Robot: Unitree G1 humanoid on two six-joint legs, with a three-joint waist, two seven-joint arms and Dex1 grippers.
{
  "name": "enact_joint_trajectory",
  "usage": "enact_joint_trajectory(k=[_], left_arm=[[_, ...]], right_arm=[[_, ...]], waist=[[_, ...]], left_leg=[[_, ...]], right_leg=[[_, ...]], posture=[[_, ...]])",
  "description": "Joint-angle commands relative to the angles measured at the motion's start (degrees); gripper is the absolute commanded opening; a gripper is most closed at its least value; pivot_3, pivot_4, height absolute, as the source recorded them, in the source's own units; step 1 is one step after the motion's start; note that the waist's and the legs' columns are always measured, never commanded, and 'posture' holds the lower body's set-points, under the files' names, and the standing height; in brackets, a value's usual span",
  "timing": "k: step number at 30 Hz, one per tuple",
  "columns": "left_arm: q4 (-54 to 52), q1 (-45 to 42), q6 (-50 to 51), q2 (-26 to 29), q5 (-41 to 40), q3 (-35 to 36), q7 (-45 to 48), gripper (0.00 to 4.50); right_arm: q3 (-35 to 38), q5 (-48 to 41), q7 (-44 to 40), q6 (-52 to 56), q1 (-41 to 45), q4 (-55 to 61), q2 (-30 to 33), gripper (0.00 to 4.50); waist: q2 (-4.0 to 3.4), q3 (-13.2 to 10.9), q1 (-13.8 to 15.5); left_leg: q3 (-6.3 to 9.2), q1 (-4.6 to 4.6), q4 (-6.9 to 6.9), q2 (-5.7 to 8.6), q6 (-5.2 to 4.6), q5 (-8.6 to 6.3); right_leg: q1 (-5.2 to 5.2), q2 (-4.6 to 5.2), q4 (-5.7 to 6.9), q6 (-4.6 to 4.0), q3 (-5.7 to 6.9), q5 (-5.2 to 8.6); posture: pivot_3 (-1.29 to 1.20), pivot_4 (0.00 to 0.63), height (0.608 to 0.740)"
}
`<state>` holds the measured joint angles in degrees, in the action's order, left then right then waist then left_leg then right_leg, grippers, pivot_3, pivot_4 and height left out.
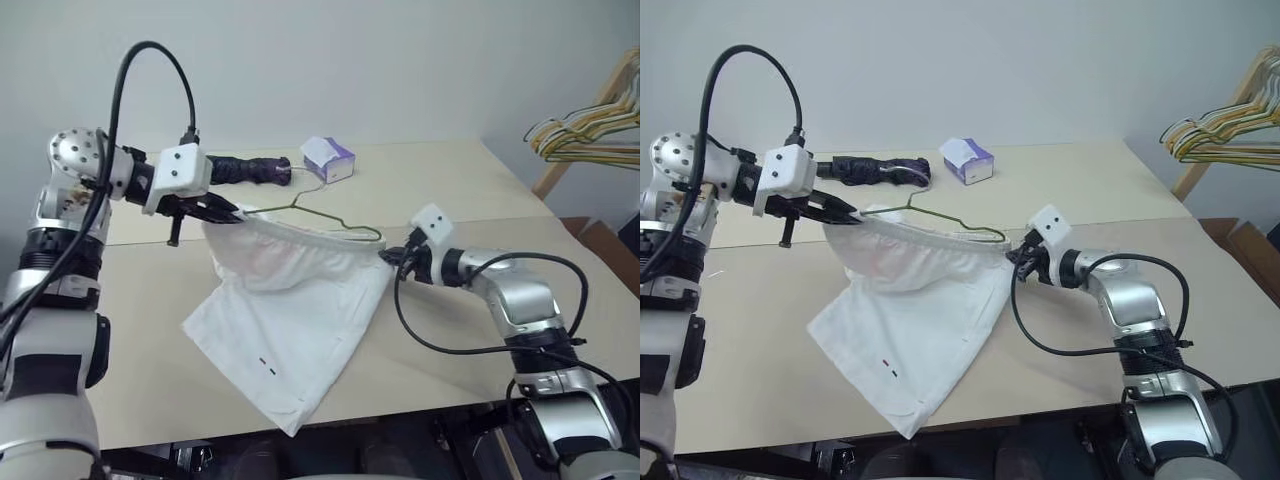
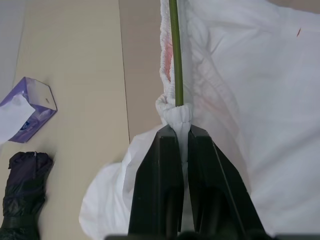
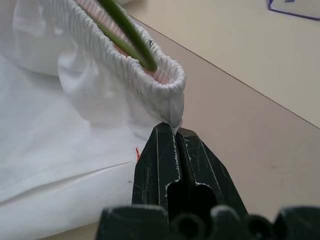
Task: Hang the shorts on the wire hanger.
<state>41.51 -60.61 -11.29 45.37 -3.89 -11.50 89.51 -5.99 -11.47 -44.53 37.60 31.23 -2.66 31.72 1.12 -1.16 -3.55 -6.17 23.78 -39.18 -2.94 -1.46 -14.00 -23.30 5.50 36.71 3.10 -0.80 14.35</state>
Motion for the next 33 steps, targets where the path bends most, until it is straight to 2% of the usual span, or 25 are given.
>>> enact_joint_trajectory(k=[1, 5, 8, 15, 24, 33], left_arm=[[0.1, -1.3, -0.9, 0.8, 1.2, 0.7, -0.2, 0.00], [-0.6, -0.6, -1.5, 1.1, 2.1, 0.0, 1.2, 0.00], [-0.5, -0.9, -1.2, 0.6, 2.9, -0.1, 0.2, 0.00], [0.4, -2.2, -1.2, -1.6, 5.6, -0.2, -4.8, 0.00], [-1.4, -2.1, -1.2, -3.4, 5.1, 0.7, -6.6, 0.00], [-4.1, -0.4, 0.3, -3.7, 3.5, 1.9, -7.2, 0.00]], right_arm=[[1.5, 0.8, 0.7, -1.4, -0.3, 2.8, 1.9, 0.06], [1.7, 1.1, 1.4, -1.5, 0.3, 5.4, 2.7, 0.06], [-0.6, 2.8, -0.8, -3.0, 1.1, 10.1, 5.9, 0.06], [-7.8, 4.8, -9.0, 0.3, 11.4, 17.9, 13.7, 0.06], [-17.6, 9.9, -14.1, 6.5, 26.0, 15.7, 12.5, 0.06], [-19.9, 13.4, -13.1, 2.4, 25.7, 11.0, 9.5, 0.06]], waist=[[0.00, 0.0, 0.0], [0.00, 0.0, -0.3], [-0.01, 0.0, -0.3], [-0.02, 0.0, -0.2], [-0.02, 0.0, -0.4], [-0.01, 0.0, -0.3]], left_leg=[[0.00, 0.00, 0.00, 0.00, 0.00, 0.00], [-0.01, 0.00, 0.00, 0.00, 0.00, 0.00], [-0.01, 0.00, 0.00, 0.00, 0.00, 0.00], [-0.03, 0.00, -0.02, 0.00, -0.02, -0.01], [-0.13, 0.09, -0.02, -0.01, -0.03, -0.02], [-0.14, 0.24, -0.05, 0.00, -0.02, -0.02]], right_leg=[[0.00, 0.00, 0.00, 0.00, 0.00, 0.00], [0.00, 0.00, 0.00, 0.00, -0.01, 0.00], [-0.01, 0.00, -0.01, 0.00, -0.01, 0.00], [-0.07, 0.02, -0.01, 0.01, -0.04, 0.01], [-0.28, 0.03, 0.06, 0.00, -0.13, 0.01], [-0.40, 0.04, 0.10, 0.00, -0.12, 0.01]], posture=[[-0.02, 0.000, 0.740], [-0.03, 0.000, 0.740], [-0.03, 0.000, 0.740], [-0.04, 0.000, 0.740], [-0.05, 0.000, 0.740], [-0.03, 0.000, 0.740]])
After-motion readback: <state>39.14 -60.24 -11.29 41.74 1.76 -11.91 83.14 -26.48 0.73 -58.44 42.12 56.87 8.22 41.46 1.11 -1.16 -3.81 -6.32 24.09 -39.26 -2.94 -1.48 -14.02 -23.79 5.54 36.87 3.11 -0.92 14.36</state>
